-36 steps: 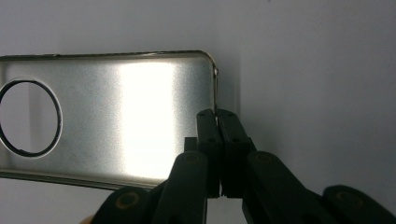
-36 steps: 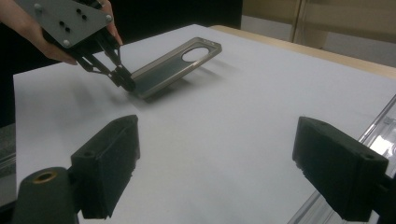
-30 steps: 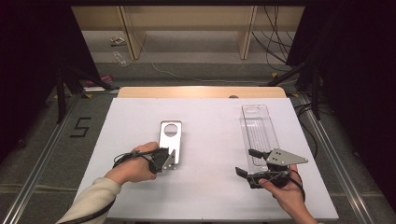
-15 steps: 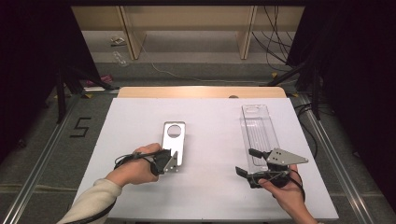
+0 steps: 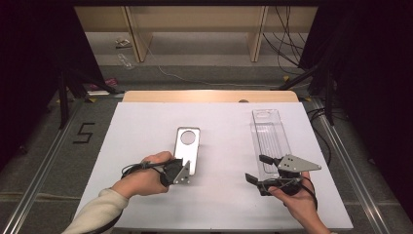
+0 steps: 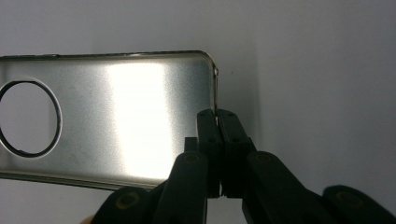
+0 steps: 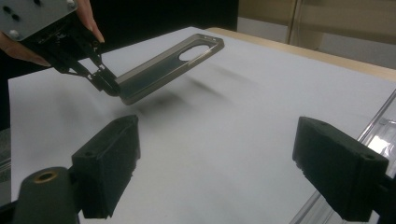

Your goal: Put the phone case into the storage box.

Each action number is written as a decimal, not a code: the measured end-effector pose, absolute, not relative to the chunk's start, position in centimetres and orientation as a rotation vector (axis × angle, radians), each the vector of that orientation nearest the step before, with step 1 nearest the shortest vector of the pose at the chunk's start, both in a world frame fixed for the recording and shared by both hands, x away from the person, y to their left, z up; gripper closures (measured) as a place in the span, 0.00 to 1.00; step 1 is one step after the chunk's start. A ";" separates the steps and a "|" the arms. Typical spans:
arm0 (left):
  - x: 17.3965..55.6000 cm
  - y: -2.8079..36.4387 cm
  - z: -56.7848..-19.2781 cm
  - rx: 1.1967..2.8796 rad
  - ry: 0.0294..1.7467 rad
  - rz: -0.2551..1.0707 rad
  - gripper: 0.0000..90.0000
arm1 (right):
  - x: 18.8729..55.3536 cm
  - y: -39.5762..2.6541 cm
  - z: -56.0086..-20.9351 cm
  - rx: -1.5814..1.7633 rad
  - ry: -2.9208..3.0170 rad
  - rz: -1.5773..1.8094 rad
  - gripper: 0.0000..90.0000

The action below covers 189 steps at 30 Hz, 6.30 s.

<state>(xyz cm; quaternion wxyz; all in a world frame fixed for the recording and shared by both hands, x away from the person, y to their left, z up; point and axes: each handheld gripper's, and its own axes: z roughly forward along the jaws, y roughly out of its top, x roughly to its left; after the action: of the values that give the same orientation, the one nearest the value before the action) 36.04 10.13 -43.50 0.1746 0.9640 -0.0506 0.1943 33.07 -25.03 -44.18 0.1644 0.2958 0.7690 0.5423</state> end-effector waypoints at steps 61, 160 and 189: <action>34.2 7.5 -42.2 2.683 -0.259 0.546 0.98 | 41.6 -17.9 -42.5 1.208 2.077 1.594 0.23; 33.9 6.6 -43.4 2.676 -0.309 0.549 0.98 | 42.9 -14.5 -43.1 1.425 2.229 1.645 0.86; 35.6 11.1 -41.7 2.207 0.249 0.262 0.56 | 42.4 -16.7 -39.3 1.370 2.069 1.735 0.93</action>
<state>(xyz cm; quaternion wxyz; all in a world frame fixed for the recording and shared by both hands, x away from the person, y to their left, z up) 35.60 11.08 -41.67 0.4372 0.8875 0.1001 0.1054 42.45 -16.69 -39.29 0.0569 0.4516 0.6824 0.5720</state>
